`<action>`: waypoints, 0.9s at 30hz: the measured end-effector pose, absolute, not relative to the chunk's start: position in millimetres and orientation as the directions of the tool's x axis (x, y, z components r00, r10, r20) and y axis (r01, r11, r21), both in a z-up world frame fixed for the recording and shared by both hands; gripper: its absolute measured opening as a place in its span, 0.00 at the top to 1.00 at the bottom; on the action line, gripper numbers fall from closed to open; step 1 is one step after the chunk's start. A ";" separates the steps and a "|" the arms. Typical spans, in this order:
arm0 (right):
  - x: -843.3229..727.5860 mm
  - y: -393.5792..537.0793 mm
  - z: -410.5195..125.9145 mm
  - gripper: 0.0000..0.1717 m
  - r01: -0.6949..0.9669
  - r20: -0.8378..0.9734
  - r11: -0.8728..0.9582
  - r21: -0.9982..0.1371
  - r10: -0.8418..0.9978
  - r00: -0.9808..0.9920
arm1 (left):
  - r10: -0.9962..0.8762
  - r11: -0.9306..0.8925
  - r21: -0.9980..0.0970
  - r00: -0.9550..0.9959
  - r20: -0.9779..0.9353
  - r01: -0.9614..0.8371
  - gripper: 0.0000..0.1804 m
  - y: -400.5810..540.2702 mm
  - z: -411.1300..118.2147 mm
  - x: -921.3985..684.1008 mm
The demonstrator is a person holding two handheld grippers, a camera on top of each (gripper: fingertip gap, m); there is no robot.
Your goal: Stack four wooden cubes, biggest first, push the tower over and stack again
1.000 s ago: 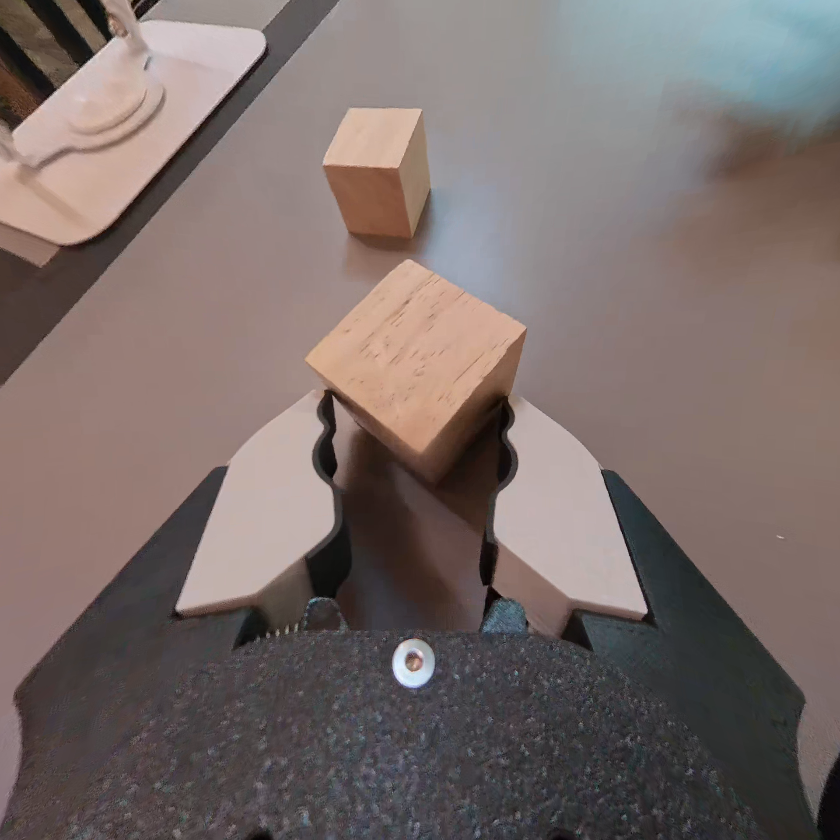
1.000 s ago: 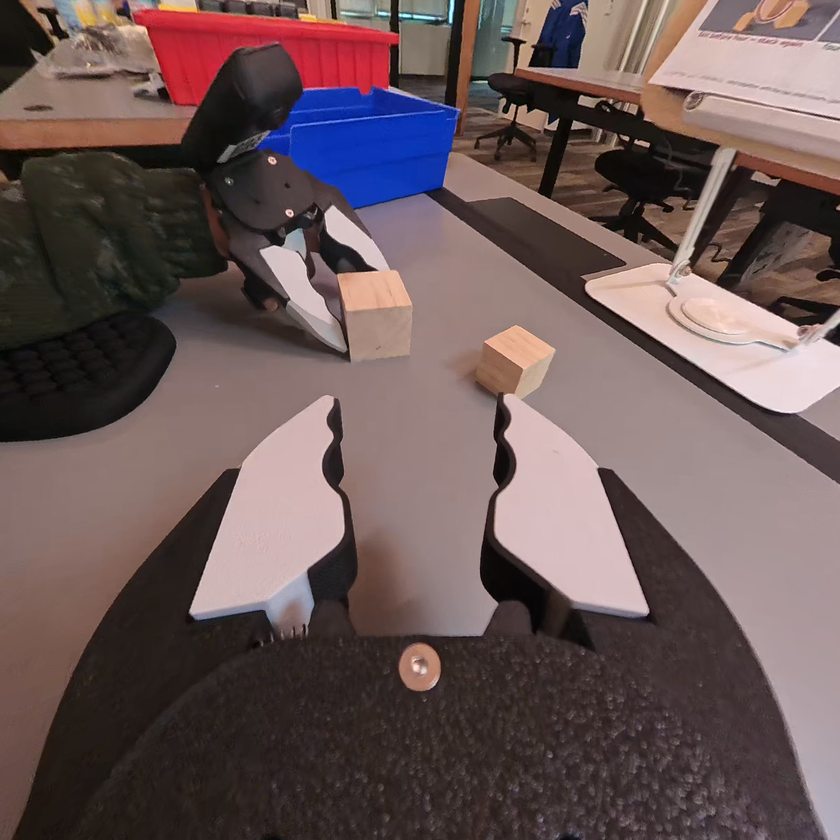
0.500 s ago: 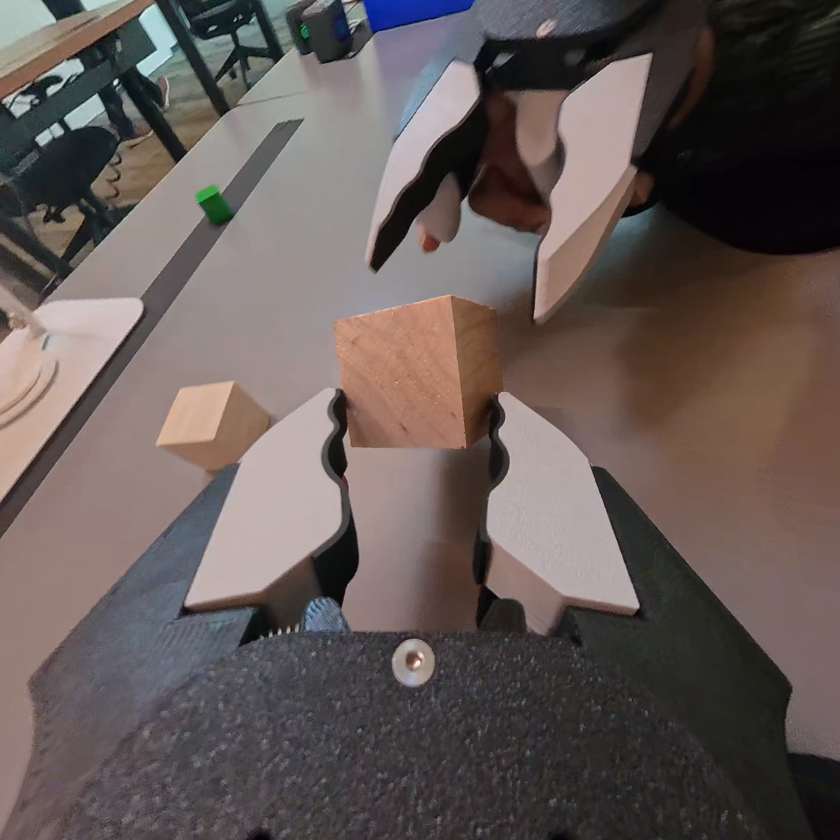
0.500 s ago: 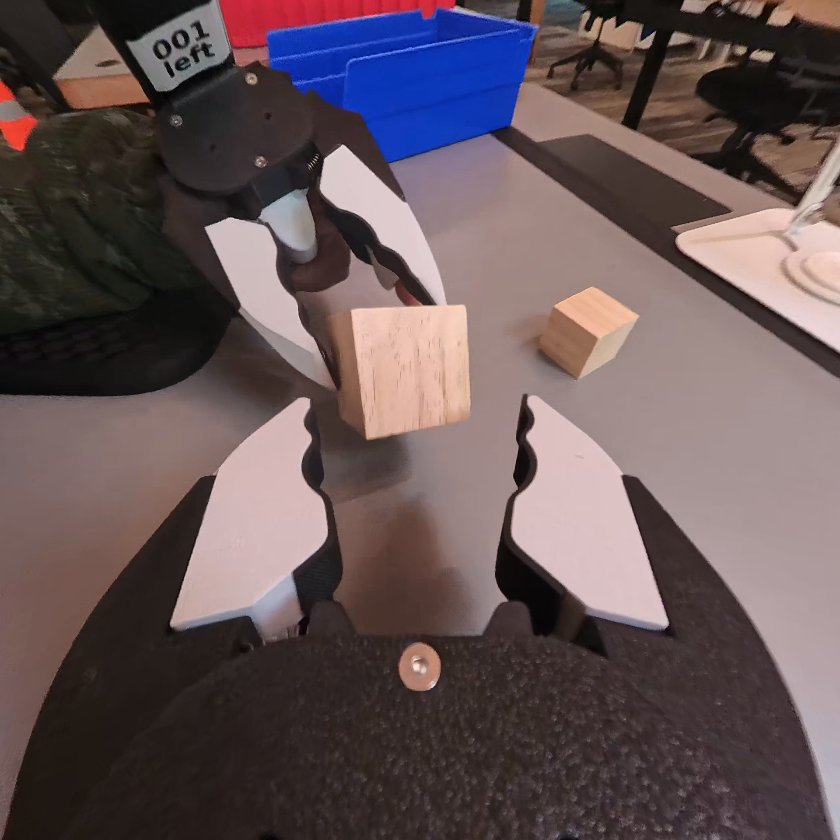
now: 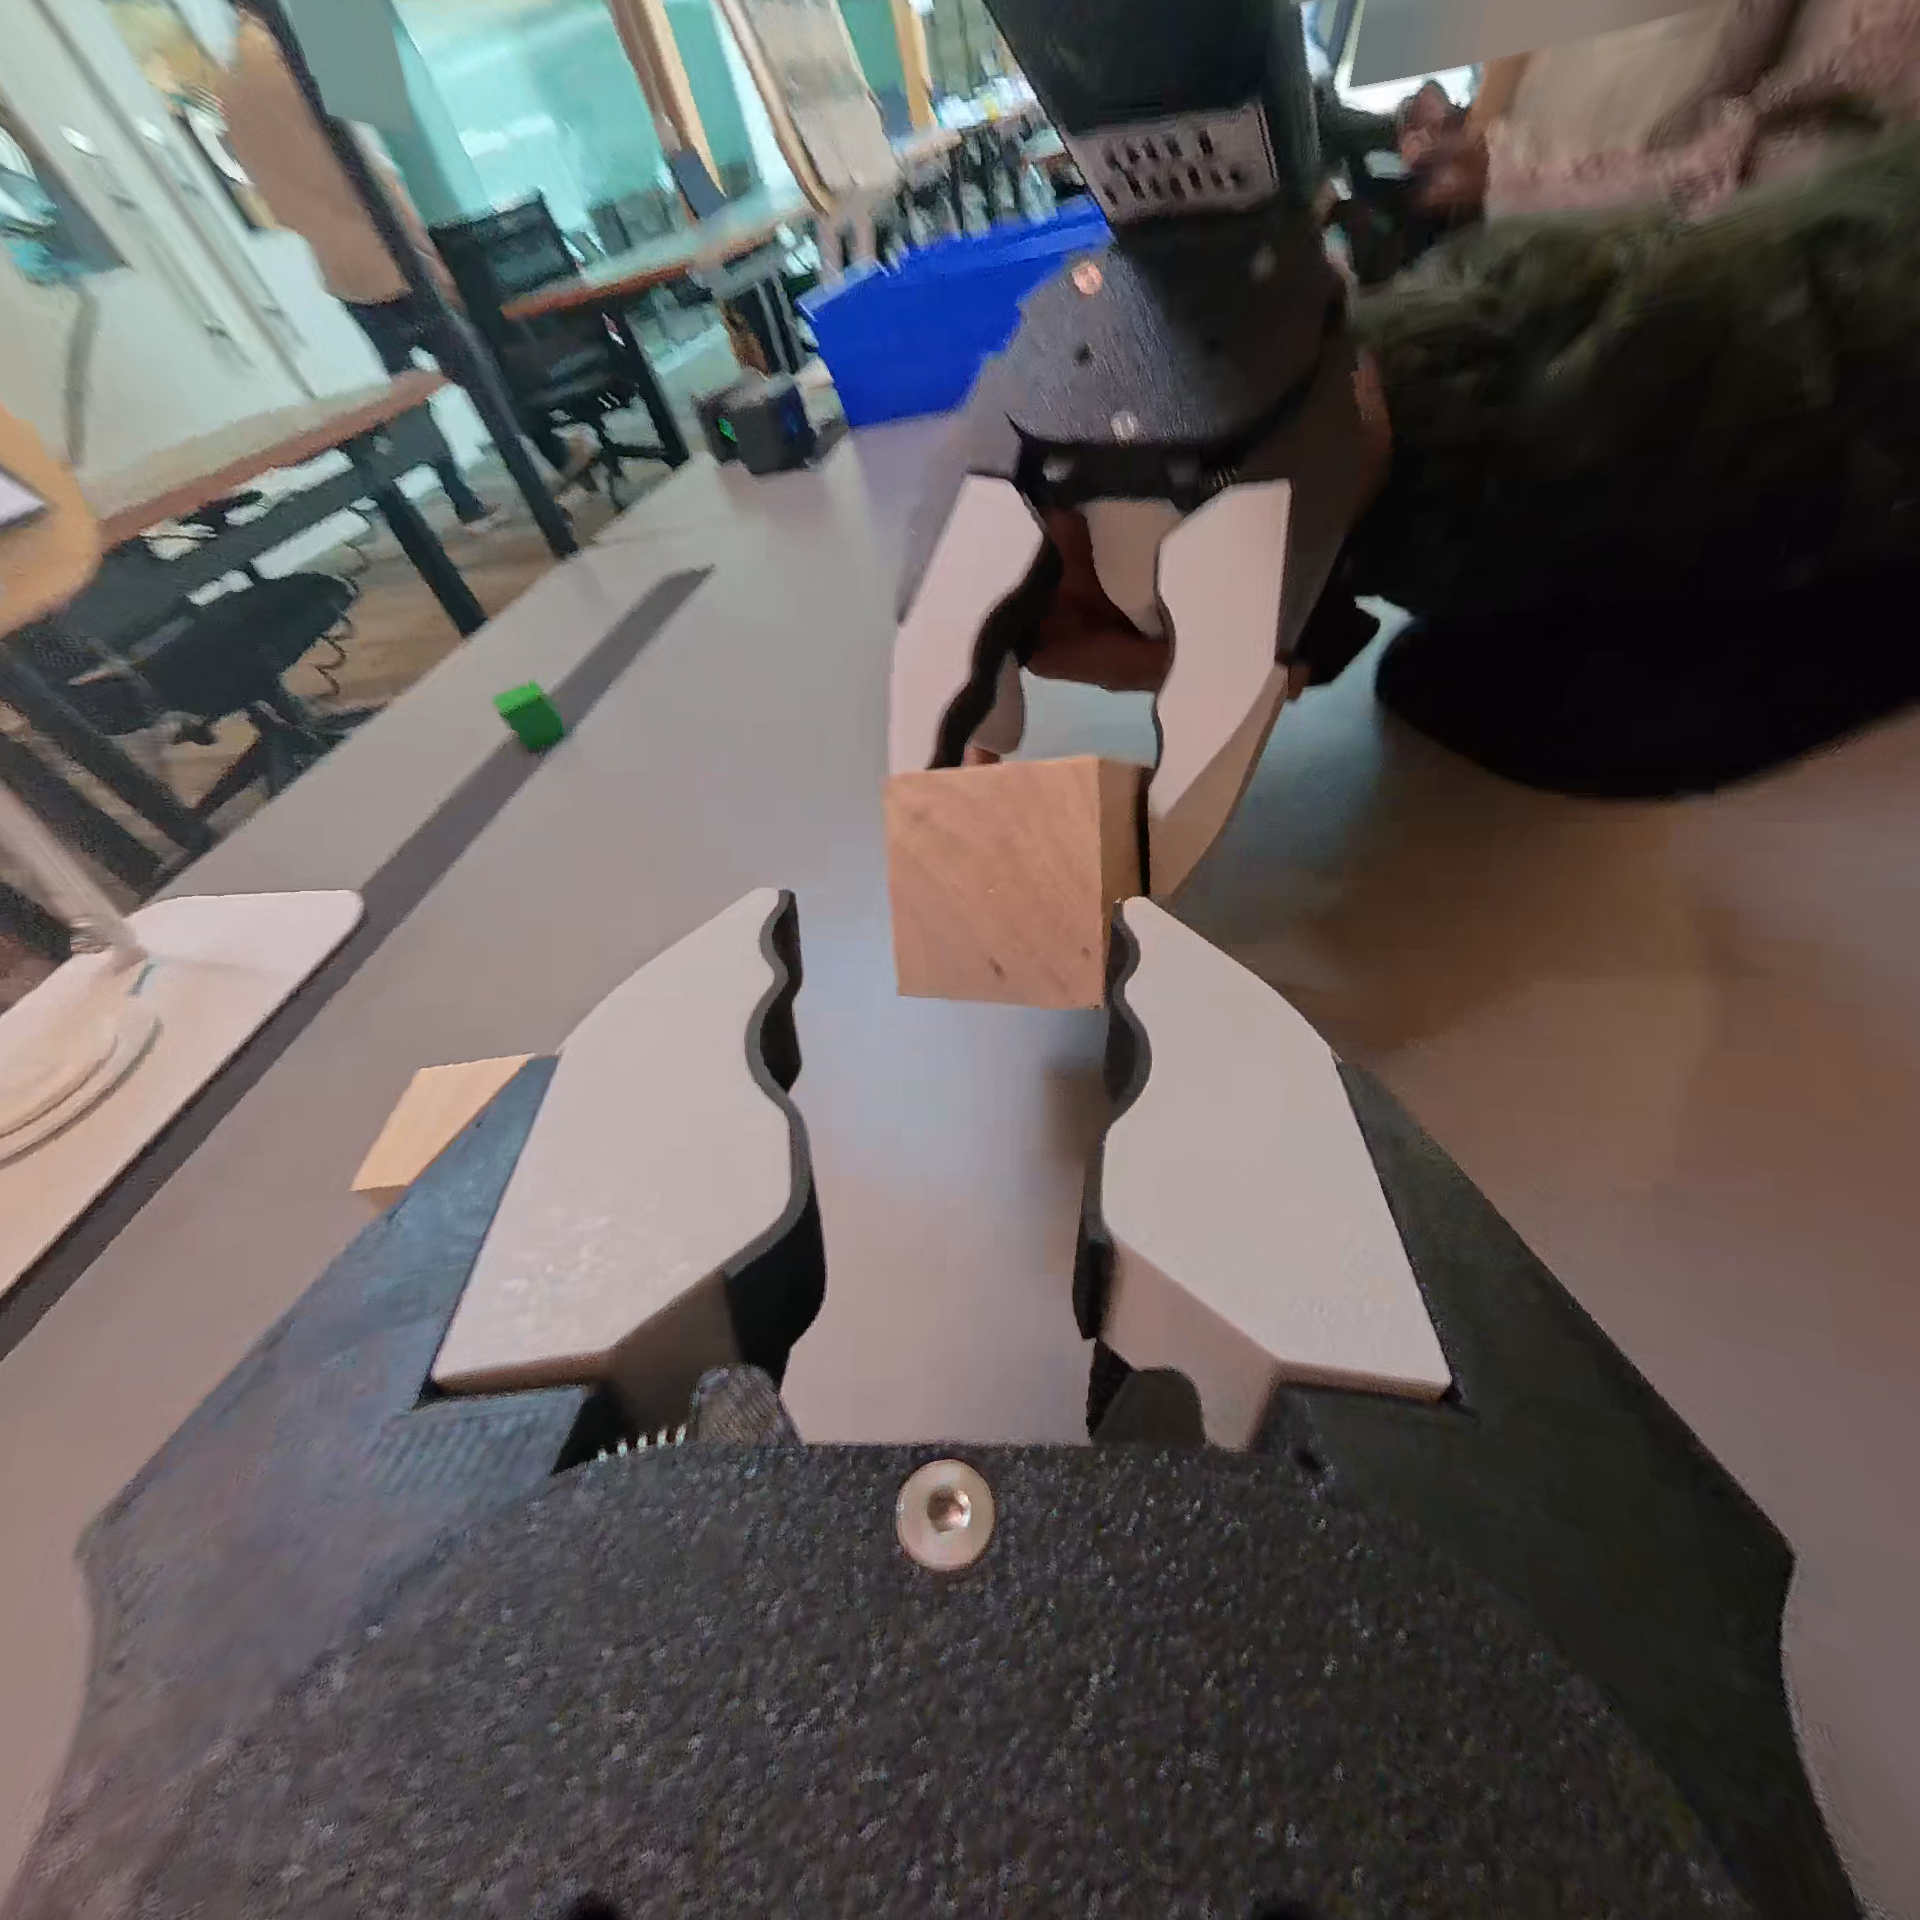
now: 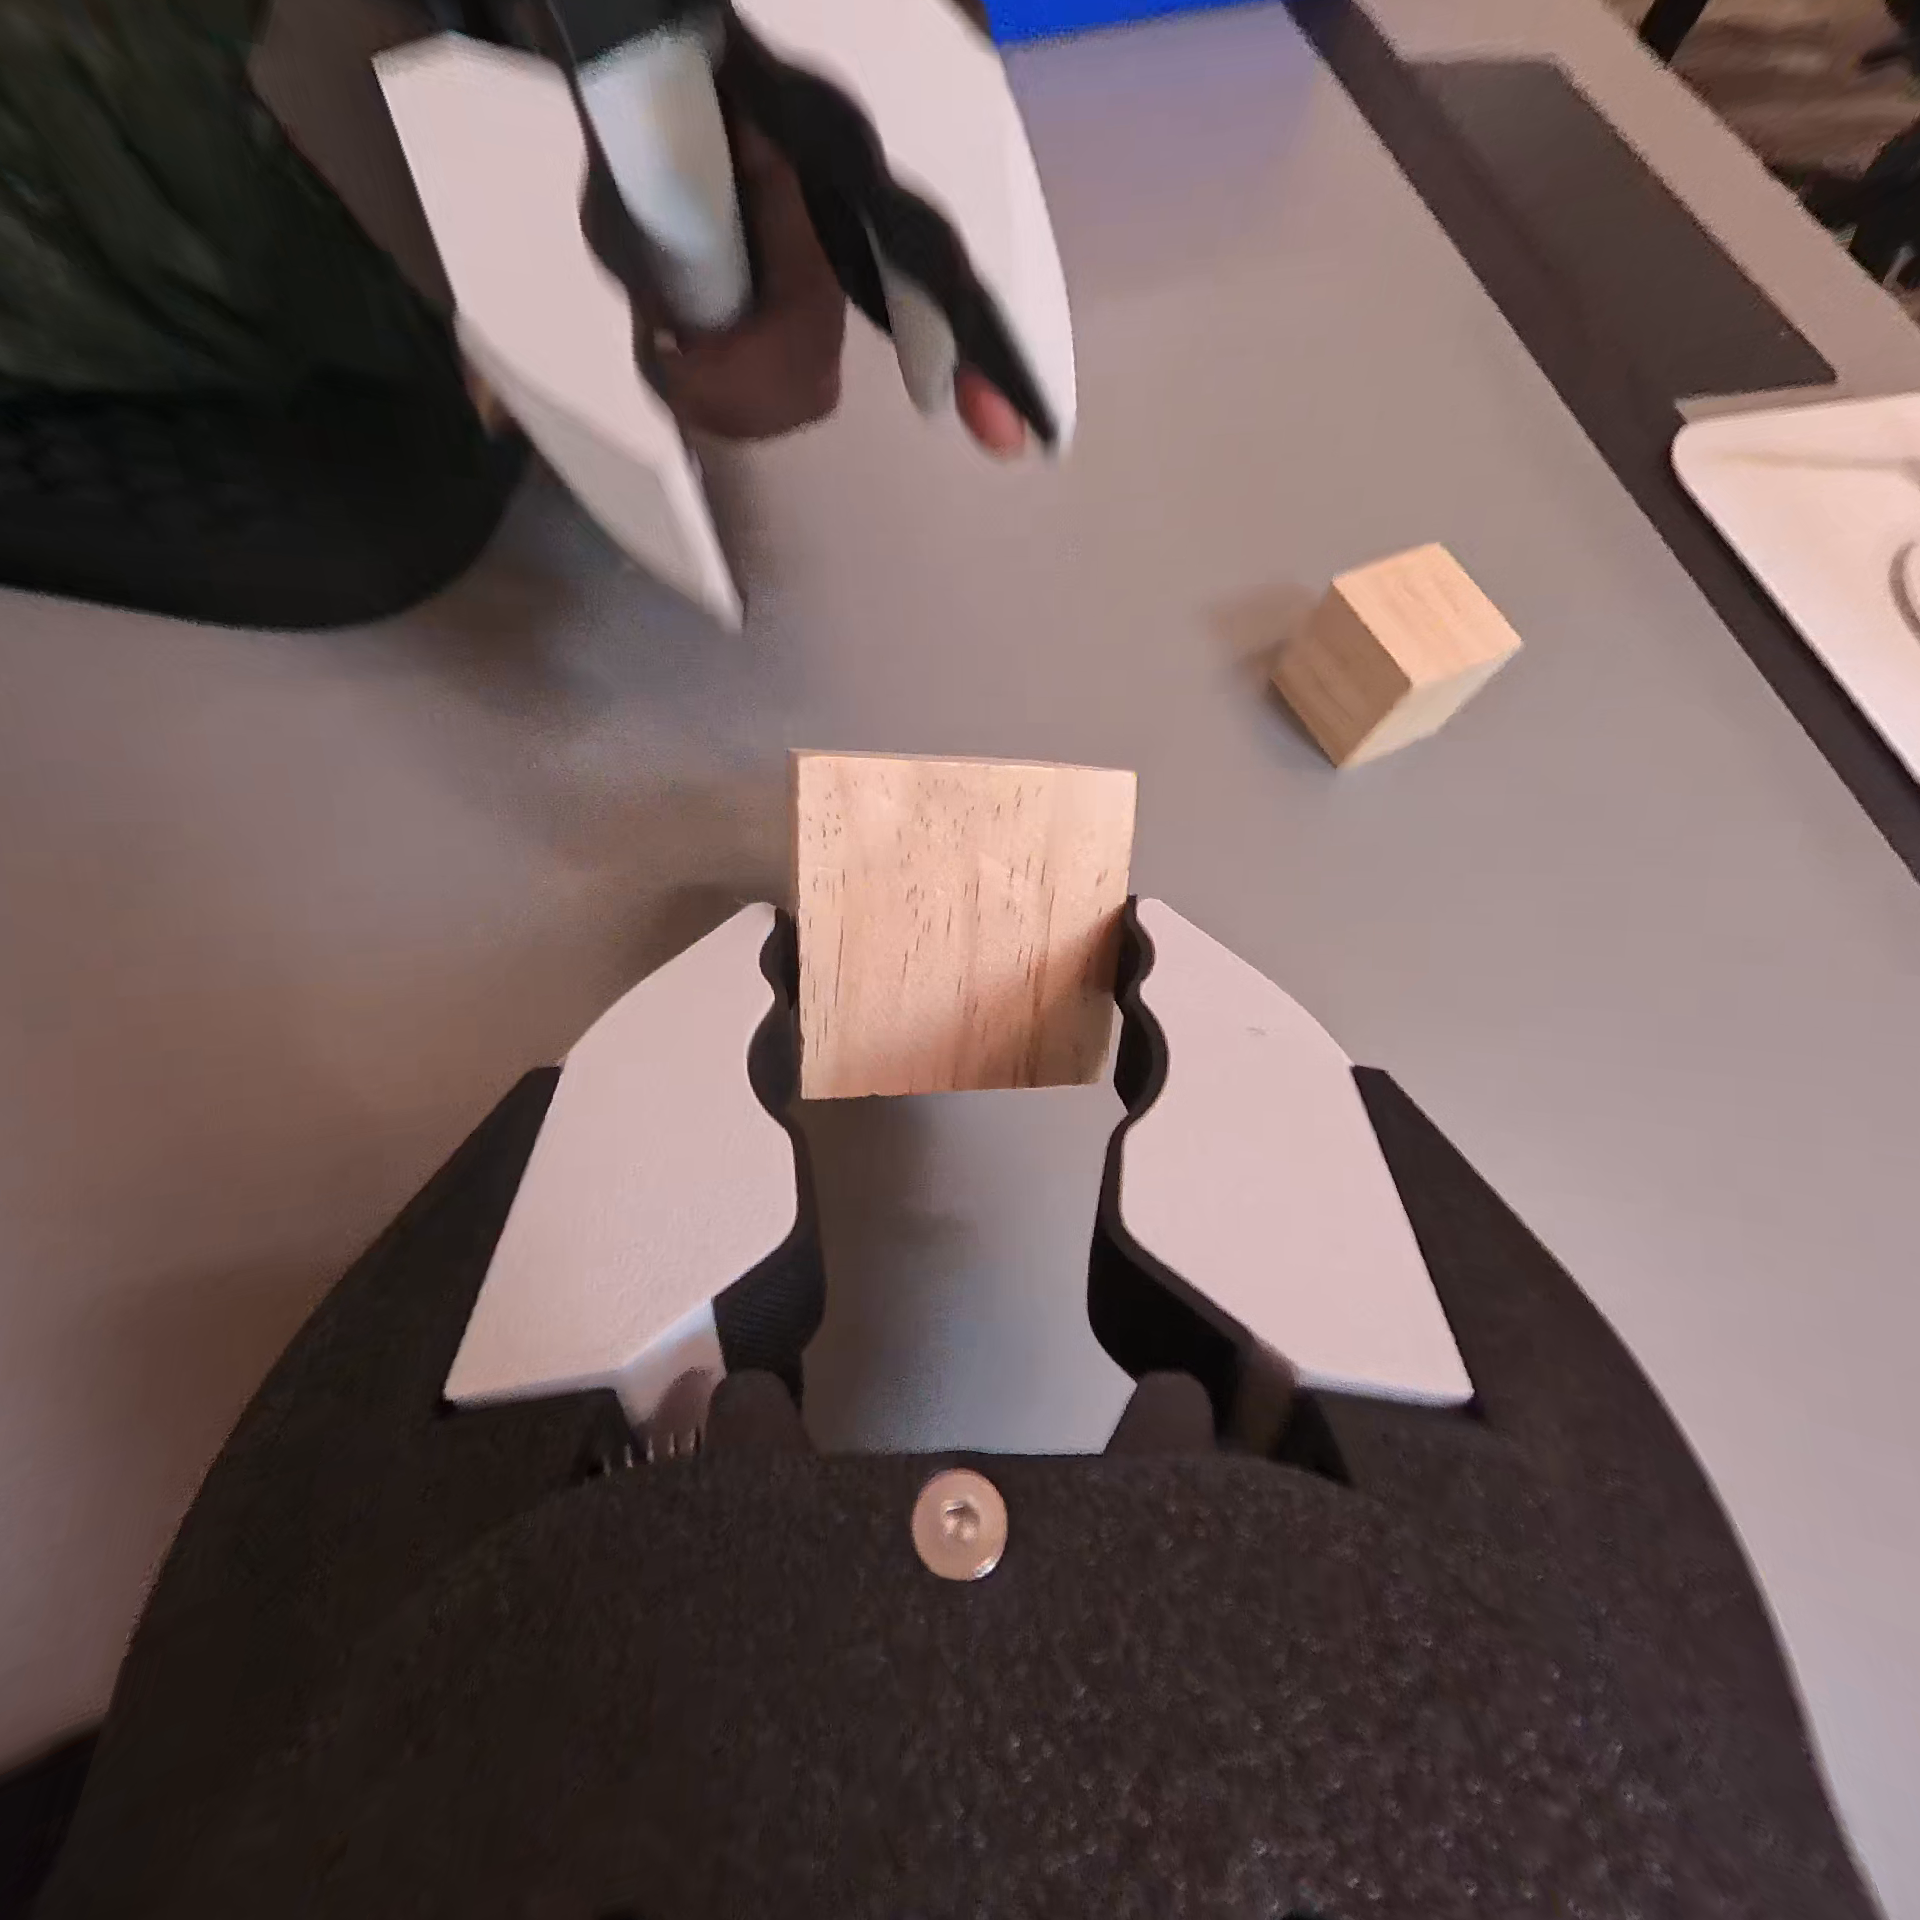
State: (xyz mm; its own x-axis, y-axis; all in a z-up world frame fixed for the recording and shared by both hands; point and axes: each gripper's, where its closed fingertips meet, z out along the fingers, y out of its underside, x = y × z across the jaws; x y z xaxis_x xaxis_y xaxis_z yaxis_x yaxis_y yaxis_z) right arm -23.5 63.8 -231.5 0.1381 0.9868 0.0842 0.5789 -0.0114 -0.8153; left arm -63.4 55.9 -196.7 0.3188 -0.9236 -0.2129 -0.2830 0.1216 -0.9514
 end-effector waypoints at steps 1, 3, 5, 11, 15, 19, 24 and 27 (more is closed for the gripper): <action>-17.7 68.7 -232.7 0.65 0.612 0.087 -0.015 -0.791 0.987 0.137 | -0.912 0.110 -0.964 0.361 -0.195 -0.244 0.71 61.8 -189.1 -68.9; -6.3 82.2 -233.7 0.65 0.686 0.126 0.001 -0.727 0.983 0.131 | -0.874 0.084 -0.985 0.463 -0.146 -0.153 0.79 76.9 -174.1 -83.2; 2.8 96.2 -234.5 0.65 0.753 0.156 0.026 -0.657 0.982 0.102 | -0.813 0.059 -0.995 0.575 -0.098 -0.086 0.89 94.6 -163.9 -101.8; 11.8 135.9 -240.9 0.66 0.866 0.190 0.093 -0.492 0.982 0.003 | -0.586 -0.040 -0.998 0.810 -0.008 -0.039 1.00 132.5 -166.6 -153.6; 3.7 156.9 -241.9 0.66 0.850 0.189 0.106 -0.515 0.982 -0.008 | -0.544 -0.057 -0.997 0.839 -0.017 -0.057 1.00 138.0 -171.9 -162.1; -4.9 169.5 -245.2 0.66 0.802 0.155 0.098 -0.589 0.988 -0.007 | -0.545 -0.058 -0.995 0.838 -0.034 -0.079 1.00 139.1 -175.4 -161.3; -6.5 171.4 -262.3 0.66 0.769 0.113 0.104 -0.631 0.993 -0.042 | -0.555 -0.063 -0.993 0.830 -0.049 -0.101 1.00 138.9 -179.2 -158.3; -8.7 170.9 -262.6 0.66 0.765 0.136 0.142 -0.628 0.988 -0.071 | -0.563 -0.069 -0.992 0.825 -0.052 -0.109 1.00 139.3 -182.4 -156.7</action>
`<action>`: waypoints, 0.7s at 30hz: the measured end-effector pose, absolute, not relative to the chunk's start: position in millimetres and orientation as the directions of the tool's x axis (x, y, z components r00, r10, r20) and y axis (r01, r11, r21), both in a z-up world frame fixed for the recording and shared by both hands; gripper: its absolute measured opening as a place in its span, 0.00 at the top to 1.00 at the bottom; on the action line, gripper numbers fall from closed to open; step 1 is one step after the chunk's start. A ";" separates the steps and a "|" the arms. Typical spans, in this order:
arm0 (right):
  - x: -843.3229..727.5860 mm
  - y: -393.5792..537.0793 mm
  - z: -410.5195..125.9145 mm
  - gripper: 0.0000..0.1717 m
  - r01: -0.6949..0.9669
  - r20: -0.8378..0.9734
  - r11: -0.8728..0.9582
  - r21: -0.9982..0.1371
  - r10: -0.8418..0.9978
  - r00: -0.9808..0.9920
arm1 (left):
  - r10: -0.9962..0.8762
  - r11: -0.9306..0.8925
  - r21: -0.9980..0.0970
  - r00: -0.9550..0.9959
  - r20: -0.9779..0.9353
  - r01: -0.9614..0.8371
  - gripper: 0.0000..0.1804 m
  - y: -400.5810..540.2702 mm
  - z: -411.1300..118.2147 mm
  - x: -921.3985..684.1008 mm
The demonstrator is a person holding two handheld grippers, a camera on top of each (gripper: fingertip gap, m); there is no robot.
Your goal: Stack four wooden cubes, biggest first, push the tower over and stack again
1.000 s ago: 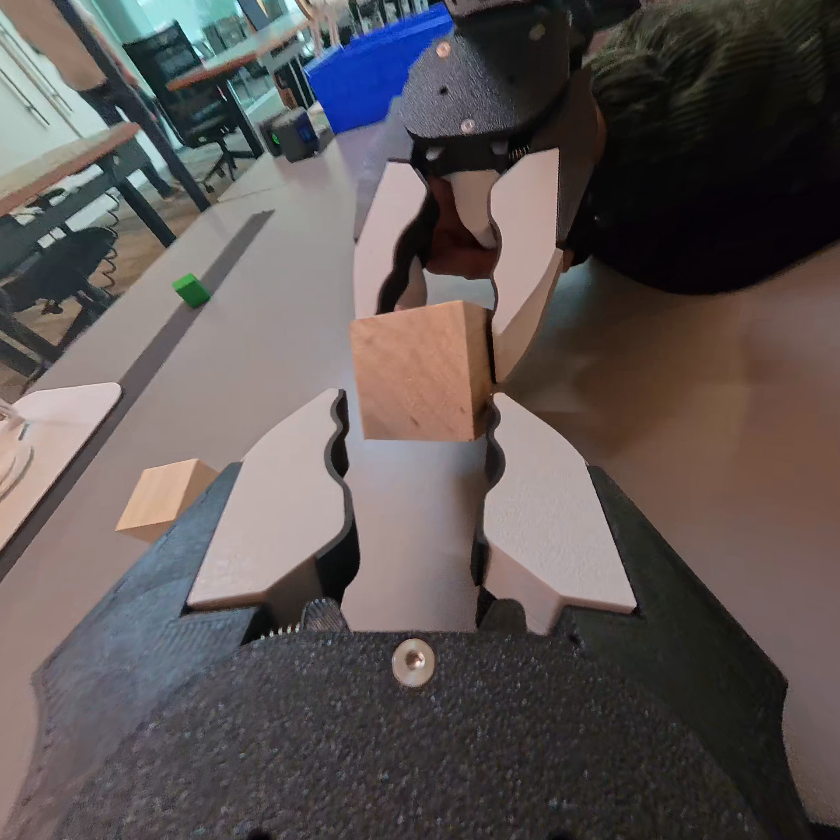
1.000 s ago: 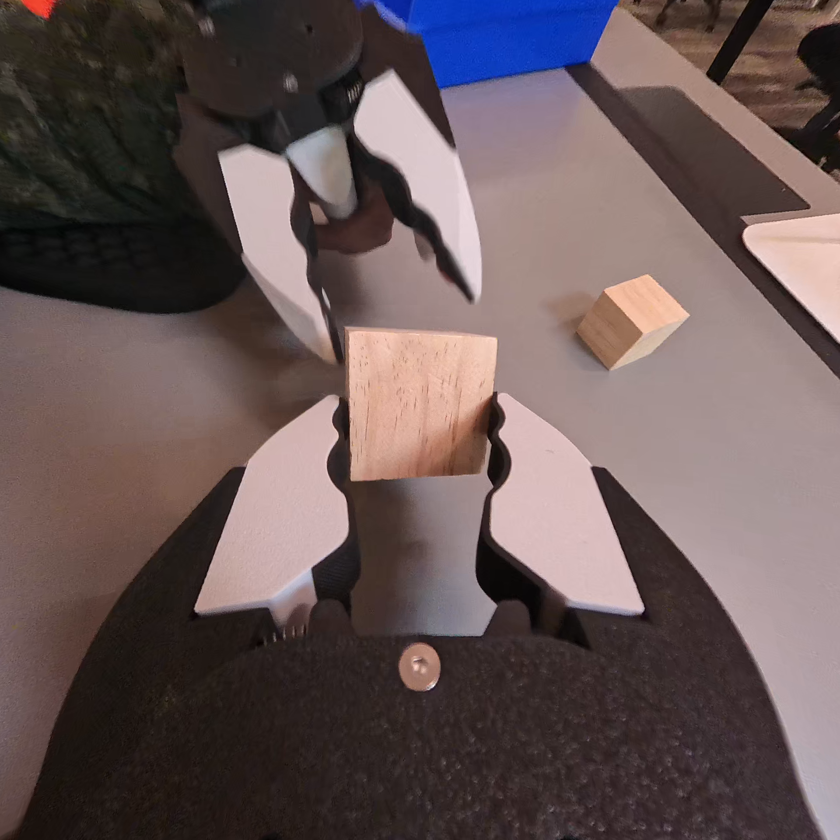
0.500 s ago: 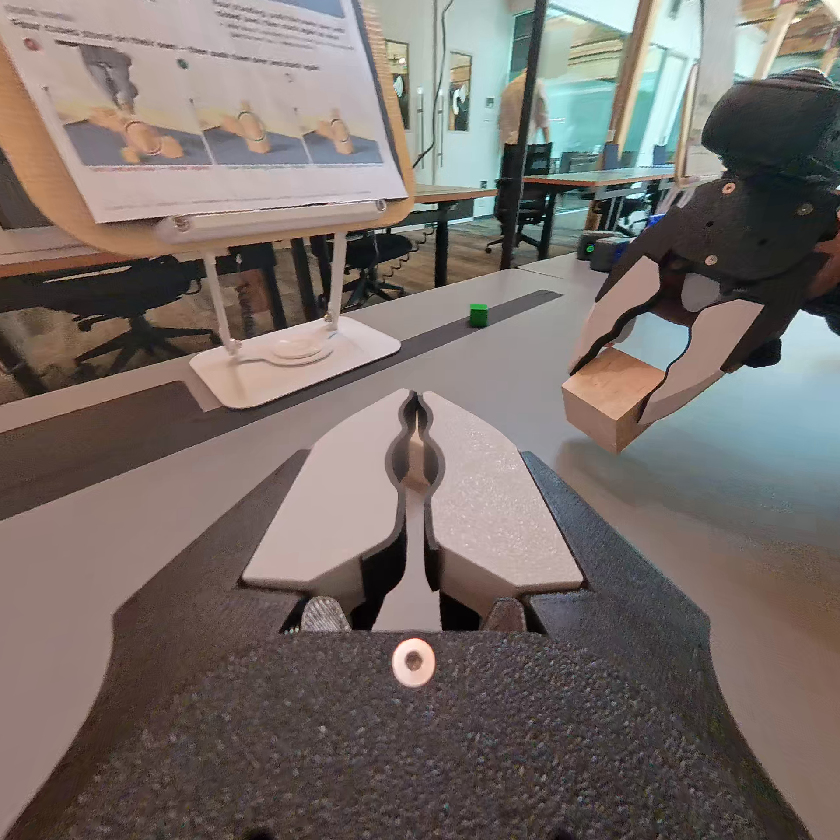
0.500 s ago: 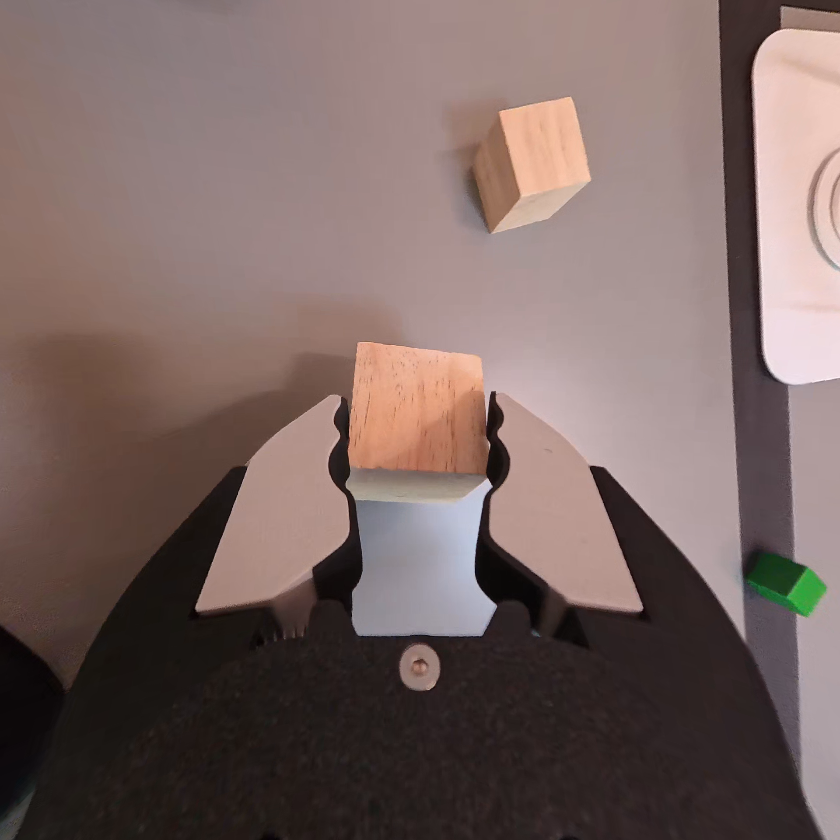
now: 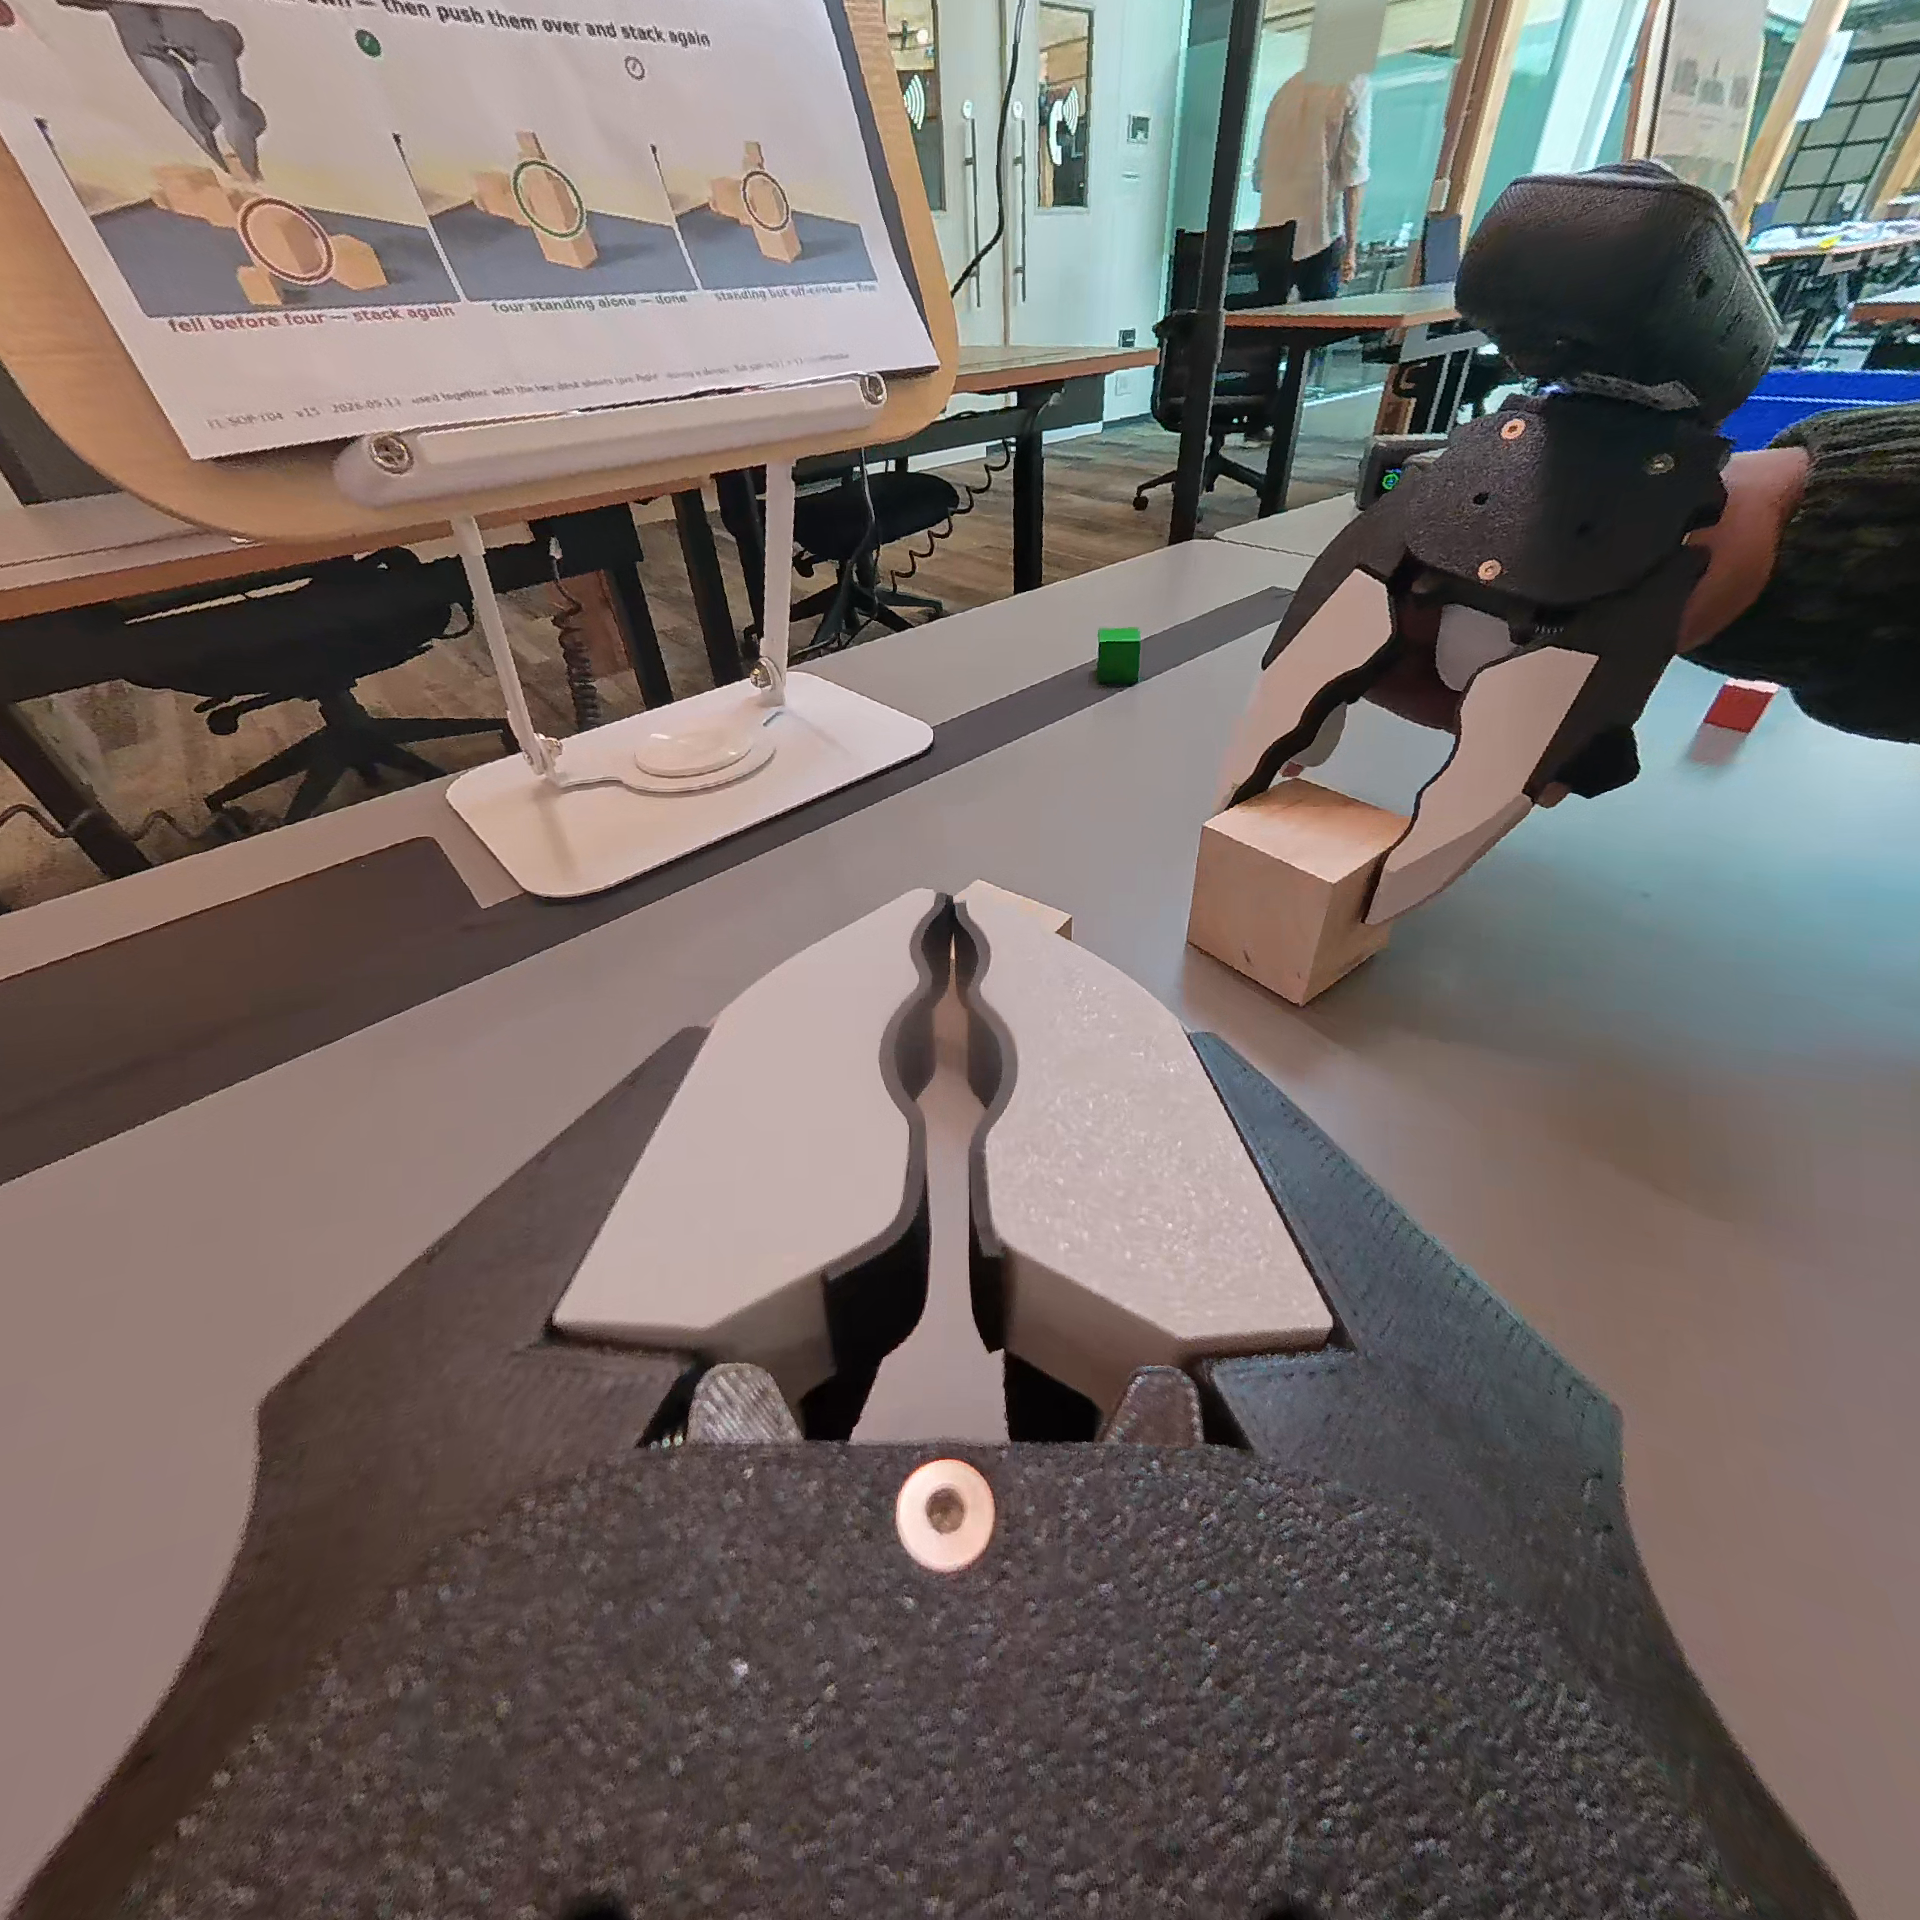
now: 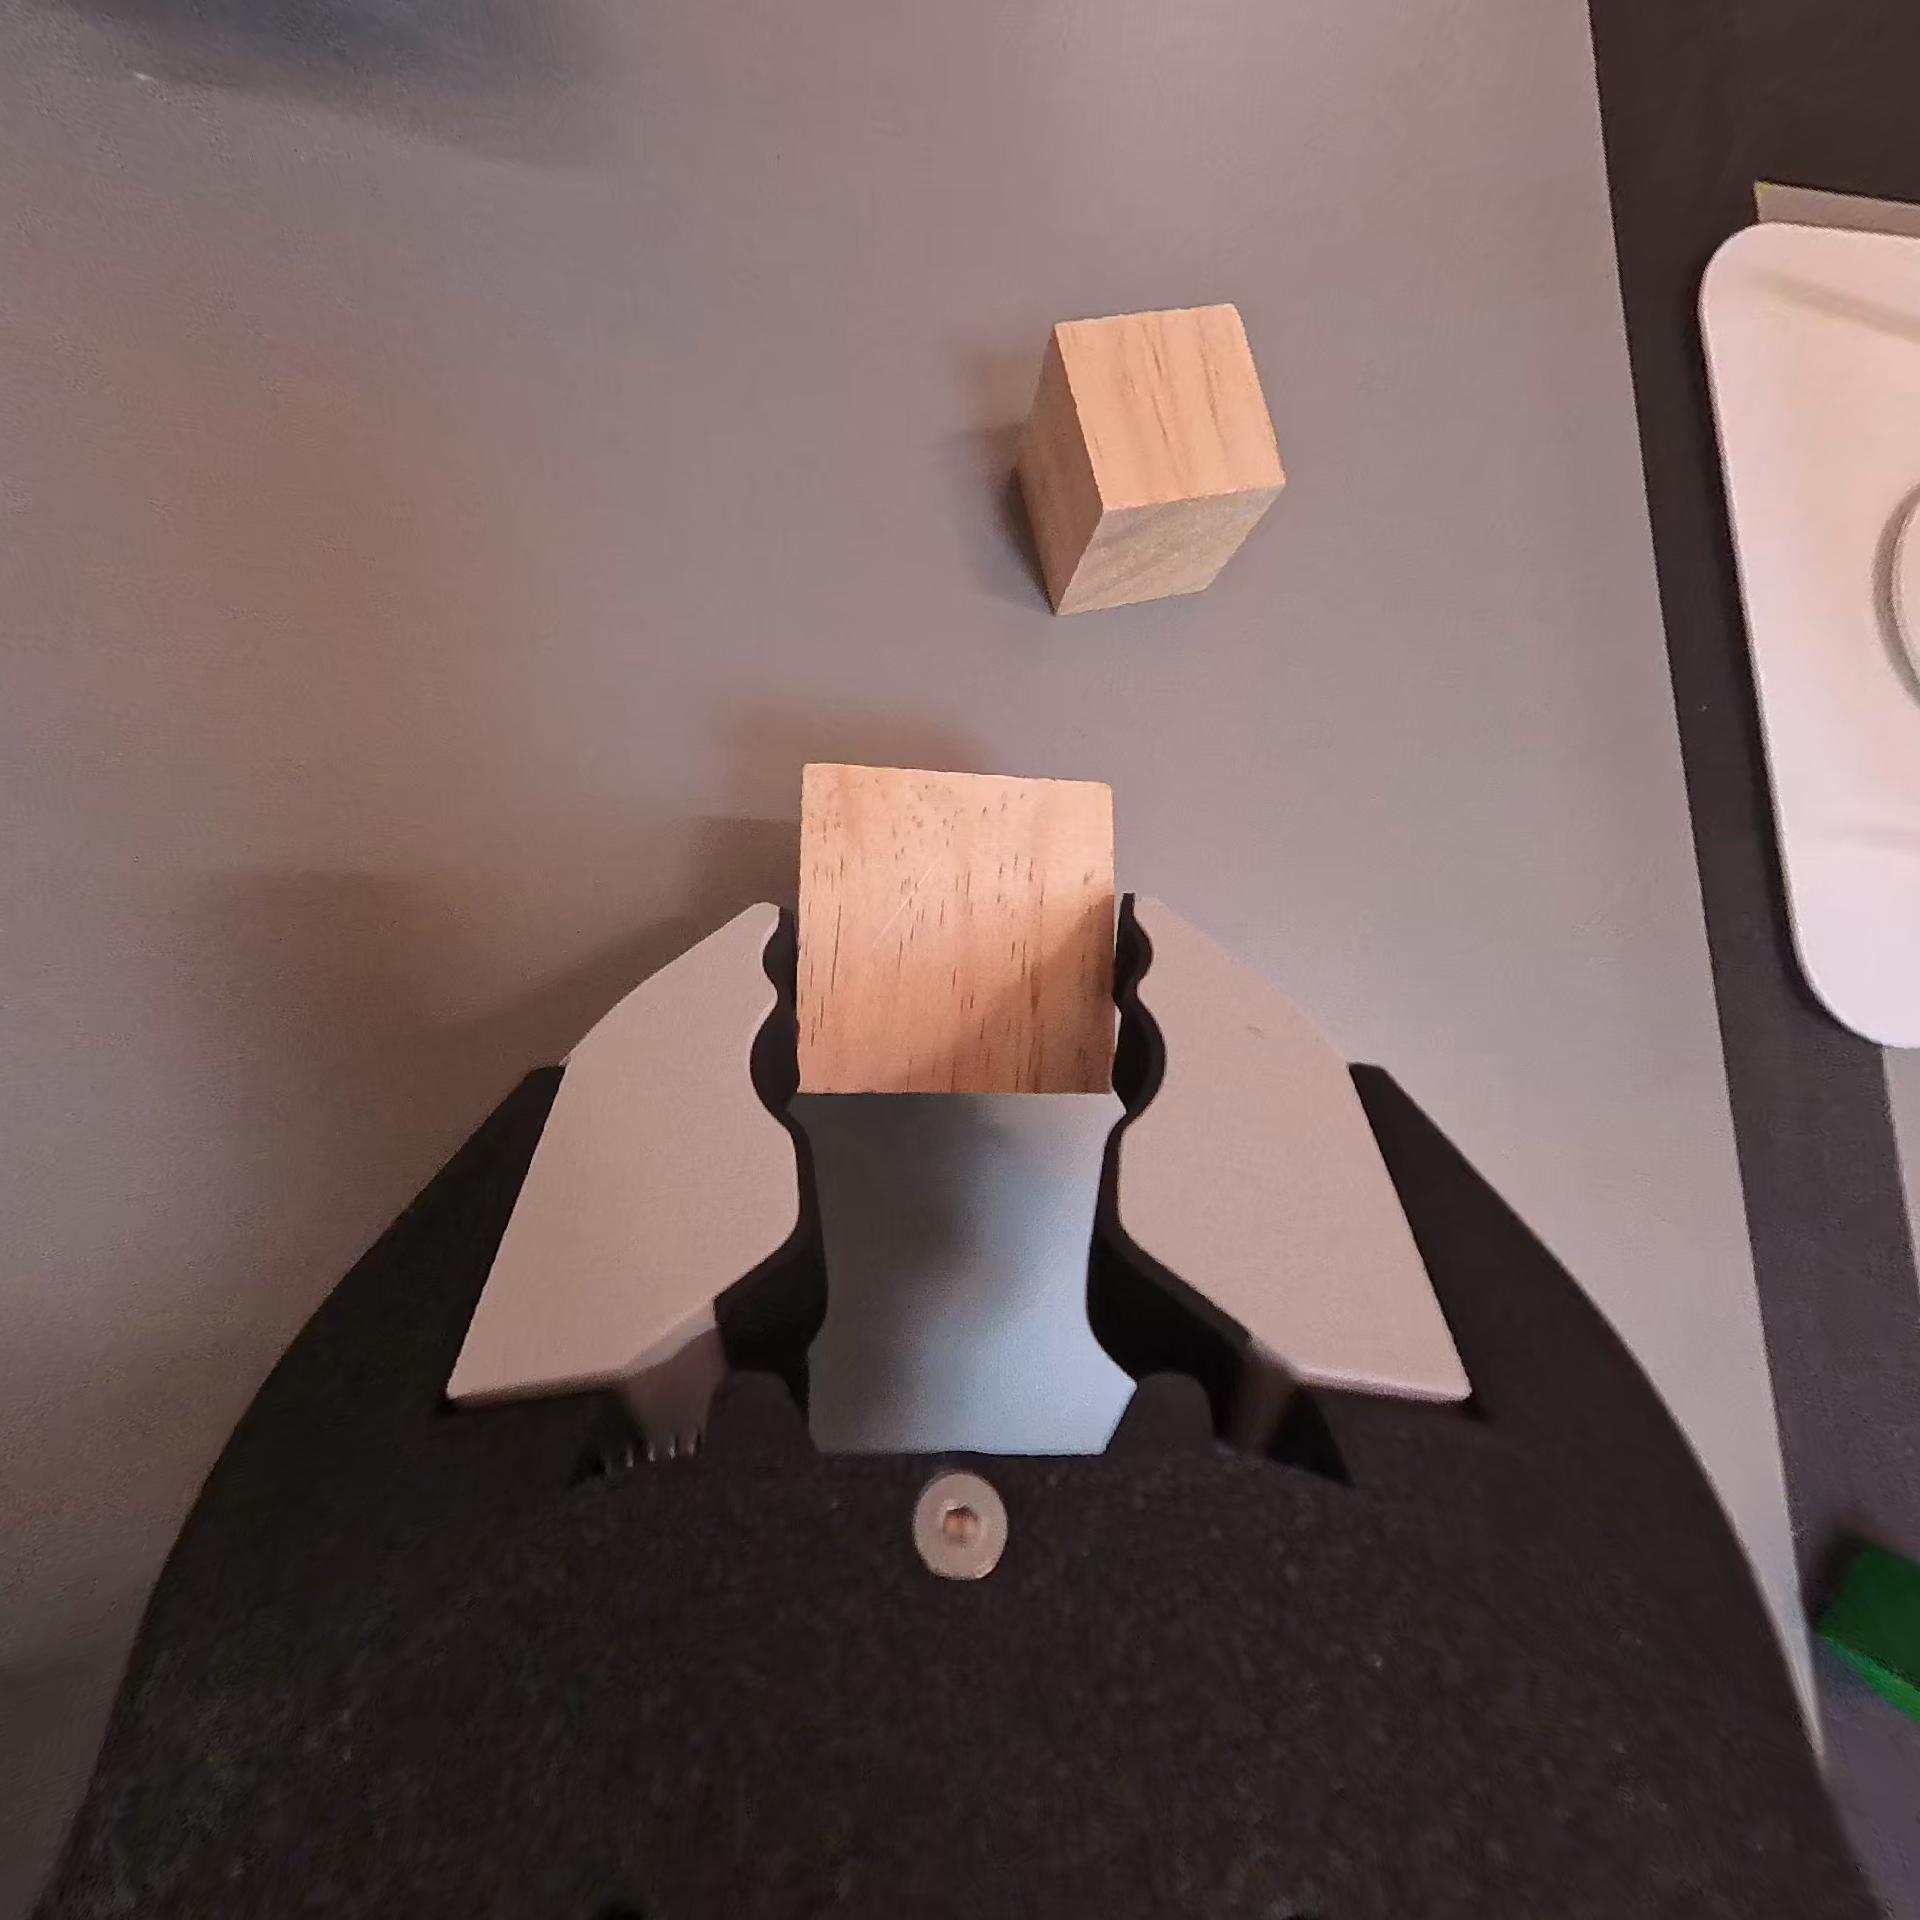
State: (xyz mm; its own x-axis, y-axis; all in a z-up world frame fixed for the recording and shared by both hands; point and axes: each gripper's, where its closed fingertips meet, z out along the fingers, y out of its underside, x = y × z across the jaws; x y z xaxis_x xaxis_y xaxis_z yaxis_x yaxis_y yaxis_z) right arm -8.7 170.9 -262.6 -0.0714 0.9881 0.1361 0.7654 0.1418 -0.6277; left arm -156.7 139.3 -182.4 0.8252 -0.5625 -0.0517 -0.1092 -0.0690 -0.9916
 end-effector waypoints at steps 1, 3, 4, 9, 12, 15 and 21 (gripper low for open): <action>-10.3 170.6 -262.8 0.66 0.763 0.143 0.154 -0.627 0.986 -0.082 | -0.565 -0.072 -0.991 0.824 -0.052 -0.111 1.00 139.6 -183.3 -156.2; -13.5 170.0 -263.0 0.66 0.758 0.154 0.182 -0.627 0.982 -0.109 | -0.568 -0.076 -0.990 0.821 -0.054 -0.118 1.00 140.1 -185.1 -155.3; -14.7 170.0 -263.0 0.66 0.756 0.156 0.192 -0.625 0.980 -0.121 | -0.570 -0.077 -0.990 0.820 -0.056 -0.121 1.00 139.9 -186.0 -154.9; -18.5 172.3 -262.3 0.66 0.755 0.160 0.192 -0.627 0.980 -0.116 | -0.577 -0.087 -0.988 0.815 -0.055 -0.128 1.00 139.4 -189.3 -154.2; -23.3 170.0 -246.2 0.61 0.699 0.148 0.154 -0.698 0.987 -0.070 | -0.580 -0.103 -0.987 0.814 -0.040 -0.122 1.00 139.4 -191.2 -154.7; -21.8 168.9 -218.9 0.59 0.624 0.155 0.125 -0.772 0.988 -0.005 | -0.578 -0.120 -0.986 0.816 -0.027 -0.117 1.00 140.3 -193.3 -156.1; 12.3 176.6 -165.3 0.63 0.440 0.150 0.035 -0.897 0.962 0.228 | -0.571 -0.125 -0.984 0.820 -0.033 -0.127 1.00 141.3 -195.2 -157.0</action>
